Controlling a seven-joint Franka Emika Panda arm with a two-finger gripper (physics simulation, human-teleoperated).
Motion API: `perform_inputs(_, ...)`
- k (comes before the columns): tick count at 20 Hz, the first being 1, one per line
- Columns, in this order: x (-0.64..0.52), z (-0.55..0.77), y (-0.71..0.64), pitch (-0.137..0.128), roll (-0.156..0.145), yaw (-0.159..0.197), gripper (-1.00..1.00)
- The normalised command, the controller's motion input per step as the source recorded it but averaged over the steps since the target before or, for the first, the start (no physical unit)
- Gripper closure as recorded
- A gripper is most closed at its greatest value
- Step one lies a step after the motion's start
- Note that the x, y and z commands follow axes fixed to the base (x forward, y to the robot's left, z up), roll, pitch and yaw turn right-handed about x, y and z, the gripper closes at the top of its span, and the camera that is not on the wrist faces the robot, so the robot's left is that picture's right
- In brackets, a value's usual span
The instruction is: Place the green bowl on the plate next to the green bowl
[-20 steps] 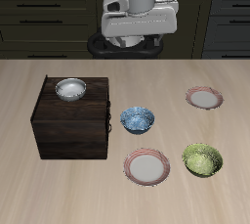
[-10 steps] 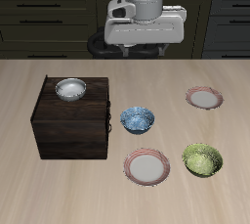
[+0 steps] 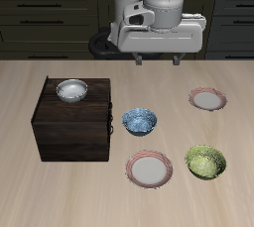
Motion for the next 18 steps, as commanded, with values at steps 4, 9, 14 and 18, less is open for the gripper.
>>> perform_inputs(4, 0.32, 0.01, 0.31, 0.019, -0.01, 0.005, -1.0)
perform_inputs(9, 0.23, 0.07, 0.22, -0.008, -0.014, 0.013, -1.0)
perform_inputs(14, 0.26, 0.05, 0.17, 0.01, -0.017, 0.007, -1.0)
perform_inputs(18, 0.24, 0.03, 0.17, 0.005, -0.028, 0.0, -1.0)
